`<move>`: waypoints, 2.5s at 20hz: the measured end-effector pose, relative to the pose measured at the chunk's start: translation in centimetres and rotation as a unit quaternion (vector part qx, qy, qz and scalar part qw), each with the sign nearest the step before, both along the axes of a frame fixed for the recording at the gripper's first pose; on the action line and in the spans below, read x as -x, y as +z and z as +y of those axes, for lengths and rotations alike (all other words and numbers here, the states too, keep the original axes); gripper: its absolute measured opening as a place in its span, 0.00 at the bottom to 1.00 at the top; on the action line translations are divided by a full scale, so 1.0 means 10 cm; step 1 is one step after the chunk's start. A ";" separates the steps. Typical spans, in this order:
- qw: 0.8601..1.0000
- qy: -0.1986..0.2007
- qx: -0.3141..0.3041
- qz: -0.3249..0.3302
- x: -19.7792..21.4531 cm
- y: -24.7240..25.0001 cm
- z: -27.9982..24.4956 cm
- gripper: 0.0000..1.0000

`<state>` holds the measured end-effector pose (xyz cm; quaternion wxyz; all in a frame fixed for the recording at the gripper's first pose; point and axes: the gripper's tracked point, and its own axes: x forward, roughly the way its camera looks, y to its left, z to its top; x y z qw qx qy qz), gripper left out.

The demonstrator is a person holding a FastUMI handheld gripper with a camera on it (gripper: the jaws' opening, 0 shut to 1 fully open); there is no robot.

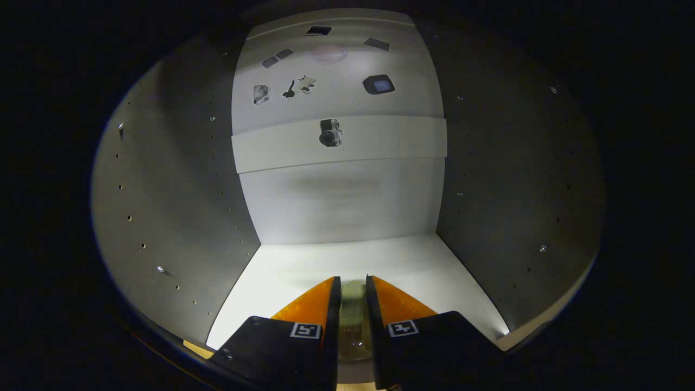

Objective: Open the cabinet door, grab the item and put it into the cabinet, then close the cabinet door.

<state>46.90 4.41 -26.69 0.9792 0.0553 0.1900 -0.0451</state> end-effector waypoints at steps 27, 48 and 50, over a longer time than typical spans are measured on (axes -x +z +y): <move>0.982 0.000 0.053 -0.184 3.48 2.00 0.22 0.97; 0.984 -0.041 0.029 -0.173 5.26 2.10 -1.67 0.96; 0.984 -0.034 0.040 -0.167 5.16 1.97 -1.86 0.96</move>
